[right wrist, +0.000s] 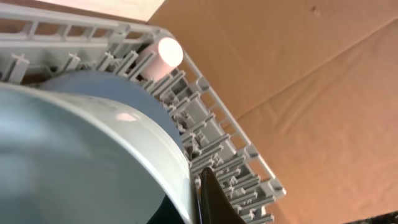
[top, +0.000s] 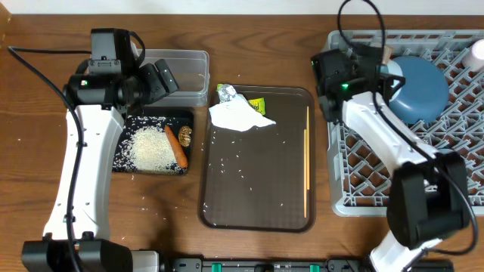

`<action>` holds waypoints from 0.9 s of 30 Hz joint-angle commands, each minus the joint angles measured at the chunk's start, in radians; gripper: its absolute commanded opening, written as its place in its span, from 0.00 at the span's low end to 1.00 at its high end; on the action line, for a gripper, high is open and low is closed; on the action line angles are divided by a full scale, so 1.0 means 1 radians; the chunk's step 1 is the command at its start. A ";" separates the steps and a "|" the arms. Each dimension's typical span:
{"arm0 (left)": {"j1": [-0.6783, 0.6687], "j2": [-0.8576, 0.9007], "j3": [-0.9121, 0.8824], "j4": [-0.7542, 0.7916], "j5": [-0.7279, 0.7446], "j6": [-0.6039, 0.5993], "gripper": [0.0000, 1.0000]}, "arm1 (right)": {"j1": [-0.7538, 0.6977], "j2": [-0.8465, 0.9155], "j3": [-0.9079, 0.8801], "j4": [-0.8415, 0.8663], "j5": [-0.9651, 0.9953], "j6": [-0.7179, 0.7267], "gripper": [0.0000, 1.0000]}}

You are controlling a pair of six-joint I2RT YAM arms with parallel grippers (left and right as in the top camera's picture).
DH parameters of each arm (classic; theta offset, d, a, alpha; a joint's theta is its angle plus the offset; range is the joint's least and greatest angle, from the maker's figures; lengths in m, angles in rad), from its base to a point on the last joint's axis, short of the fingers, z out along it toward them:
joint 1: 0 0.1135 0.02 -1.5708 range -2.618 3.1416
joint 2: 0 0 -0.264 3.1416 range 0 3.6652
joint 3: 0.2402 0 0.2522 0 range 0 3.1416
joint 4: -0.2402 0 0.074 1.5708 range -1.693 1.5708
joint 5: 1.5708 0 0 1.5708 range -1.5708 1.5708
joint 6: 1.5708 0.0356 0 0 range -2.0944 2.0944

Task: Sort waste into correct bins and load items into the dishwasher rack
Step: 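Move the right gripper to the chopsticks on the brown tray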

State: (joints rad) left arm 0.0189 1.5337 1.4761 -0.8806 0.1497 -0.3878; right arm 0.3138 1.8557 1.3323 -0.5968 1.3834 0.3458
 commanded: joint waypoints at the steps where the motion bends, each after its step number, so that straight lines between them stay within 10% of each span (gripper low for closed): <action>1: 0.004 -0.005 0.000 -0.002 -0.013 0.014 0.98 | -0.002 0.032 0.010 0.078 0.145 -0.152 0.01; 24: 0.004 -0.005 0.000 -0.002 -0.013 0.014 0.98 | 0.100 0.167 0.008 0.092 -0.056 -0.415 0.15; 26: 0.004 -0.005 0.000 -0.002 -0.013 0.014 0.98 | 0.127 0.167 0.008 0.077 -0.097 -0.415 0.38; 27: 0.004 -0.005 0.000 -0.002 -0.012 0.014 0.98 | 0.138 0.166 0.008 0.072 -0.102 -0.415 0.68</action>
State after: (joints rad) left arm 0.0189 1.5337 1.4761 -0.8822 0.1497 -0.3878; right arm 0.4194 2.0026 1.3338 -0.5129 1.3907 -0.0513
